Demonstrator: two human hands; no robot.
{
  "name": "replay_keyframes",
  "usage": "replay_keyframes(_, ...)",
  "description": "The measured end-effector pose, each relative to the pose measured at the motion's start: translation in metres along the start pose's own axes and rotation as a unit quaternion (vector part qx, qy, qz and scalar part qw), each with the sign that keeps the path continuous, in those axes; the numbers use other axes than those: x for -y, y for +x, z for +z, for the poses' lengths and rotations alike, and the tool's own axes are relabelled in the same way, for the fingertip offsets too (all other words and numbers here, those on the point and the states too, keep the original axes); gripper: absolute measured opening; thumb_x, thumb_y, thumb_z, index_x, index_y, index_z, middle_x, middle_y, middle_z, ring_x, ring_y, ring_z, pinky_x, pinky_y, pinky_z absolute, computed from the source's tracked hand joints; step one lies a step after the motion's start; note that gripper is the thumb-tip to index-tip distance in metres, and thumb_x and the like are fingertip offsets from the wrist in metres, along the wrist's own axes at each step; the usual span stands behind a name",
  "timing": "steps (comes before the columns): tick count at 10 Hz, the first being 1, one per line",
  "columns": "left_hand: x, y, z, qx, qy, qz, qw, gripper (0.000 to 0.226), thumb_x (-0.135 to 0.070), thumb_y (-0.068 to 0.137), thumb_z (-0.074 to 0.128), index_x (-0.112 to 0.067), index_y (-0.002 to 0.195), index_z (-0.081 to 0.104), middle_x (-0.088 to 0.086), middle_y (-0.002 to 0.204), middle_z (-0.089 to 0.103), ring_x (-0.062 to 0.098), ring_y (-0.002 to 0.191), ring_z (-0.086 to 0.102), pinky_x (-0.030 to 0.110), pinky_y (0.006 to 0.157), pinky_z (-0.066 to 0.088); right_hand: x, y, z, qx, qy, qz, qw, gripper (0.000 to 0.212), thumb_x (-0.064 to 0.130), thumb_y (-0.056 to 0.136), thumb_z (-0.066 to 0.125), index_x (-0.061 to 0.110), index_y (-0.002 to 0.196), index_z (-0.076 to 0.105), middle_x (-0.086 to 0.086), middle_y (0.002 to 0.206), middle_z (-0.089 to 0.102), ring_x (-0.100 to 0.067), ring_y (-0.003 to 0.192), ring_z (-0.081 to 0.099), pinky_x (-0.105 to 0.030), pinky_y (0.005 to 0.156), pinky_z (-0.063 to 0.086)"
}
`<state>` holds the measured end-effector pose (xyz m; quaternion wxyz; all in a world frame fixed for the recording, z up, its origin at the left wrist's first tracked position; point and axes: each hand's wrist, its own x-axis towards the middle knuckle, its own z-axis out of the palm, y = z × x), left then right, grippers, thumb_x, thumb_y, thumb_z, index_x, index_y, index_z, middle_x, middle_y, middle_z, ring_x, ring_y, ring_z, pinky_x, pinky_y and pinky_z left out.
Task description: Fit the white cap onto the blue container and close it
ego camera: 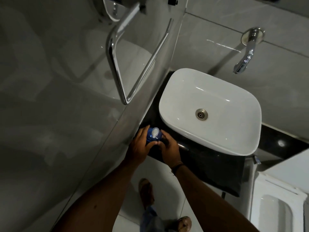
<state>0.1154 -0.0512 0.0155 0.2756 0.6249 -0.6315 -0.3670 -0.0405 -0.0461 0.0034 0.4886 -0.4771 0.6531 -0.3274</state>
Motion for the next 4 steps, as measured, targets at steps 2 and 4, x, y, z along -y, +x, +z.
replay_keyframes(2, 0.0035, -0.0006, 0.0017, -0.003, 0.005, -0.012, 1.0, 0.102, -0.084, 0.082, 0.038, -0.008, 0.149, 0.044, 0.011, 0.144, 0.056, 0.025, 0.131, 0.055, 0.03, 0.106, 0.043, -0.0034, 0.0012, 0.0018, 0.004, -0.002, 0.019, 1.0, 0.054, 0.0, 0.1, 0.066, 0.005, 0.152, 0.052, -0.018, 0.146, 0.066, -0.034, 0.136, 0.064, -0.057, 0.117, 0.05)
replay_keyframes(4, 0.0063, -0.0069, 0.0029, -0.021, 0.009, -0.015, 1.0, 0.09, -0.062, 0.088, 0.064, -0.015, 0.157, 0.031, 0.008, 0.159, 0.041, 0.022, 0.145, 0.041, 0.032, 0.115, 0.037, 0.0038, -0.007, -0.0037, 0.022, -0.033, 0.013, 0.999, 0.068, 0.002, 0.101, 0.064, 0.013, 0.162, 0.039, -0.014, 0.16, 0.054, -0.027, 0.149, 0.052, -0.042, 0.127, 0.04)
